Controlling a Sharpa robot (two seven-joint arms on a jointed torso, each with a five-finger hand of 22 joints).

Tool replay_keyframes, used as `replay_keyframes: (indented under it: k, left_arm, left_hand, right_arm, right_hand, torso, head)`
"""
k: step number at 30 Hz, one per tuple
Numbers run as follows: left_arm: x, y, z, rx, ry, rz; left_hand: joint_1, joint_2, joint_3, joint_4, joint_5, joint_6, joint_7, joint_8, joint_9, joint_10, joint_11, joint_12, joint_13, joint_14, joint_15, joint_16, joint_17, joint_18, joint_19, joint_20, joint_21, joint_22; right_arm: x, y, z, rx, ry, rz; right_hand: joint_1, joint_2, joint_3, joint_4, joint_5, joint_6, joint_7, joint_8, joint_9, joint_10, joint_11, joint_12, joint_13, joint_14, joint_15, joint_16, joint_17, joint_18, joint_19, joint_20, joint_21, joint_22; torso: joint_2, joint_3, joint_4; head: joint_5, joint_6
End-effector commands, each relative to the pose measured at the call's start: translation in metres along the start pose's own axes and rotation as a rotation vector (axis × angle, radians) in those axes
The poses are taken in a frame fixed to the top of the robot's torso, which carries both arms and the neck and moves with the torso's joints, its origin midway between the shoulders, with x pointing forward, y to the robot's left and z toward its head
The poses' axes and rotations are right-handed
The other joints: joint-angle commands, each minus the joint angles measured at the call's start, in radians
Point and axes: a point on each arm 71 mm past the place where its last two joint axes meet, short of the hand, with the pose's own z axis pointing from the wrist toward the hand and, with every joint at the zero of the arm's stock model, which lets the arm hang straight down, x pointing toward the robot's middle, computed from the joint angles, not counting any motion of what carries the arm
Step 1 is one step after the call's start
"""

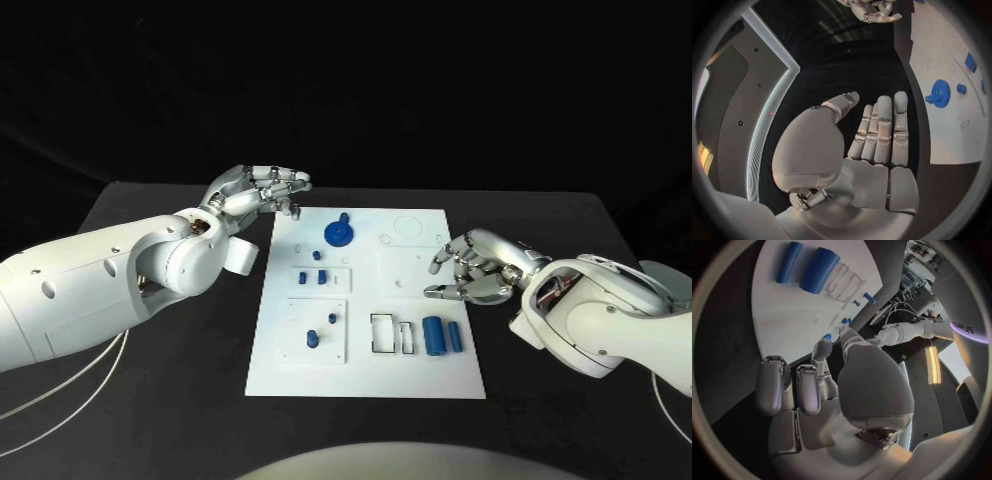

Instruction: Assemble the parts on the task board

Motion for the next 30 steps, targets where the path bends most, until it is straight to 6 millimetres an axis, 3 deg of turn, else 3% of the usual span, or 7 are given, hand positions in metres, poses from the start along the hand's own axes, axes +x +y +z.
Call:
replay_keyframes:
  k: [1,5,11,30]
  left_arm:
    - [0.003,-0.001,-0.001,0.008,0.018,-0.013]
    - [0.005,-0.001,-0.002,0.008,0.024,-0.015]
    - [0.006,-0.001,-0.003,0.007,0.028,-0.017]
    - [0.003,0.000,-0.004,0.006,0.019,-0.014]
  left_hand:
    - [-0.005,0.007,-0.004,0.001,-0.004,0.002,0.000,0.005,0.000,-0.006,-0.002,0.004,-0.001,-0.003,0.001,-0.003,-0.002,0.012,-0.002,0.002,-0.005,-0.002]
    - [-0.005,0.007,-0.004,0.001,-0.004,0.002,0.000,0.005,0.000,-0.006,-0.002,0.004,-0.001,-0.003,0.001,-0.003,-0.002,0.012,-0.002,0.002,-0.005,-0.002]
    - [-0.006,0.007,-0.005,0.001,-0.004,0.003,-0.001,0.006,0.000,-0.006,-0.002,0.005,-0.001,-0.003,0.001,-0.003,-0.002,0.012,-0.002,0.002,-0.005,-0.002]
    - [-0.006,0.007,-0.005,0.001,-0.004,0.004,-0.001,0.007,0.000,-0.006,-0.002,0.007,-0.001,-0.003,0.001,-0.003,-0.002,0.012,-0.002,0.002,-0.006,-0.003]
  right_arm:
    - [0.009,-0.009,-0.008,0.094,0.073,0.019]
    - [0.015,-0.015,-0.015,0.152,0.090,-0.028]
    - [0.026,-0.019,-0.022,0.207,0.109,-0.068]
    - [0.047,-0.014,-0.026,0.211,0.160,-0.110]
  right_hand:
    - [0.000,0.014,-0.042,0.010,-0.003,0.001,-0.003,0.012,0.011,0.035,-0.002,0.161,0.166,0.058,-0.003,0.022,0.053,-0.020,0.019,-0.004,0.017,0.193]
    - [-0.001,0.029,-0.089,0.013,0.007,0.005,-0.005,0.018,0.016,0.065,-0.003,0.286,0.299,0.065,-0.003,0.041,0.098,-0.023,0.024,-0.005,0.034,0.197]
    - [-0.025,0.039,-0.123,0.015,0.025,0.009,-0.006,0.022,0.018,0.083,-0.003,0.350,0.370,0.071,-0.003,0.055,0.135,-0.024,0.026,-0.005,0.040,0.198]
    - [-0.070,0.053,-0.154,0.016,0.044,0.057,-0.021,0.053,0.037,0.113,-0.015,0.423,0.452,0.077,-0.011,0.068,0.172,-0.029,0.033,-0.011,0.062,0.204]
  torso:
    - [-0.001,0.0005,-0.0063]
    - [-0.003,-0.0008,-0.0078]
    - [-0.002,-0.0010,-0.0033]
    - [-0.001,-0.0007,-0.0046]
  head:
    - [-0.015,-0.002]
    - [-0.022,-0.006]
    - [-0.030,-0.008]
    - [-0.030,-0.013]
